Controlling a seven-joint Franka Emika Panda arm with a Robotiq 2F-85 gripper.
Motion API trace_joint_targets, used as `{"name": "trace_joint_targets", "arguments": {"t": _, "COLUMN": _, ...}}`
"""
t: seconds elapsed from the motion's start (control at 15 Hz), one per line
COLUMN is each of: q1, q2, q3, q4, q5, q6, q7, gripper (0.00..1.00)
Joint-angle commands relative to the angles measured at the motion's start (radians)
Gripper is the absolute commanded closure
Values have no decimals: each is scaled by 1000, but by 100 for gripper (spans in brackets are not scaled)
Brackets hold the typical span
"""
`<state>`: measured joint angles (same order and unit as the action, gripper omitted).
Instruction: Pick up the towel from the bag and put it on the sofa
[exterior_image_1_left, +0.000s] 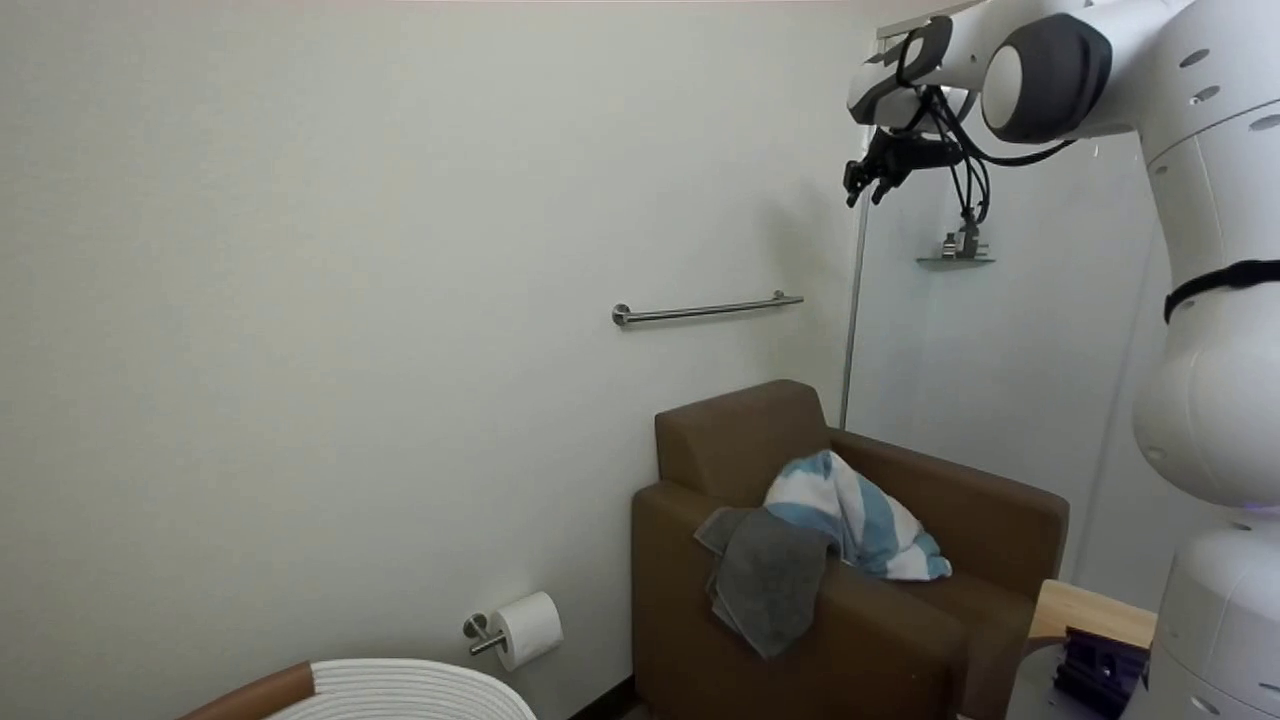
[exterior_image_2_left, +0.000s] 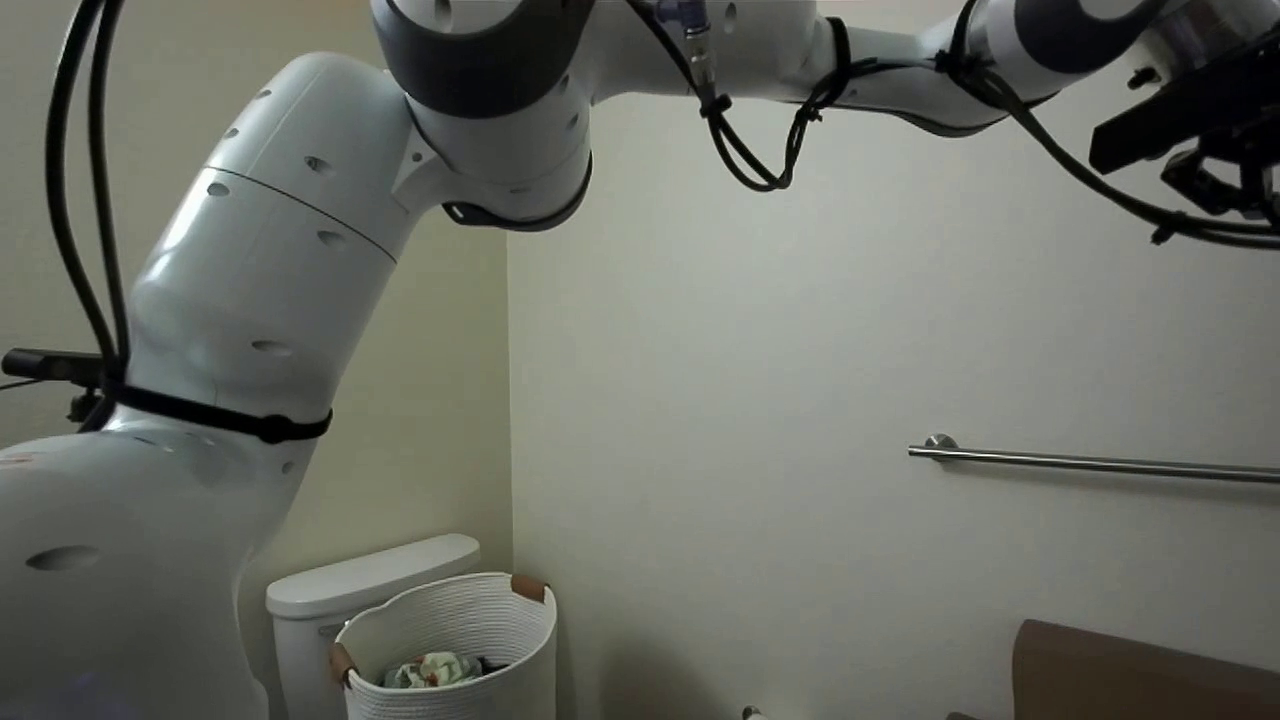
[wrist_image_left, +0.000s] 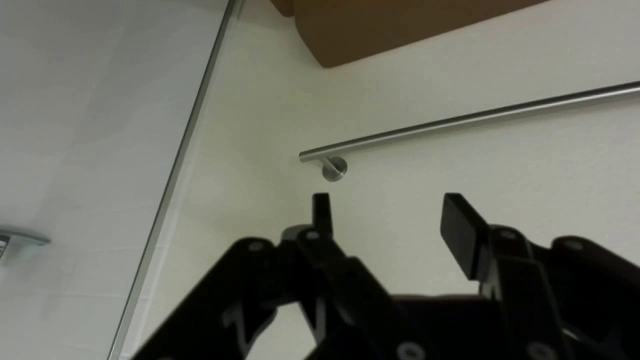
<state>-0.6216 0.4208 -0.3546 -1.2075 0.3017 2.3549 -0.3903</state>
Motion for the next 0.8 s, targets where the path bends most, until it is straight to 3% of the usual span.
{"name": "trace_joint_targets", "arguments": {"t": 0.0, "q1": 5, "q2": -9, "q3": -13, "q4": 65, "q5": -26, "q6": -38, "q7": 23, "gripper": 11}}
{"name": "trace_joint_targets", "arguments": {"t": 0.07, "q1": 11, "q2": -23, "q3": -16, "q4": 62, "q5": -29, "q6": -46, "q7": 18, "gripper": 3}}
{"name": "trace_joint_targets", "arguments": {"t": 0.2, "q1": 33, "q2": -69, "q3": -17, "q4": 42, "q5": -45, "q6": -87, "q7": 19, "gripper": 0}}
{"name": "trace_joint_targets", "arguments": {"t": 0.53, "q1": 141, "q2": -268, "q3": 3, "q4": -83, "q5": -103, "q6": -194, "q7": 6, "gripper": 0}}
{"name": "trace_joint_targets", "arguments": {"t": 0.73, "q1": 202, "q2": -397, "q3": 35, "q4": -159, "q5": -116, "q6": -367, "q7": -26, "gripper": 0}}
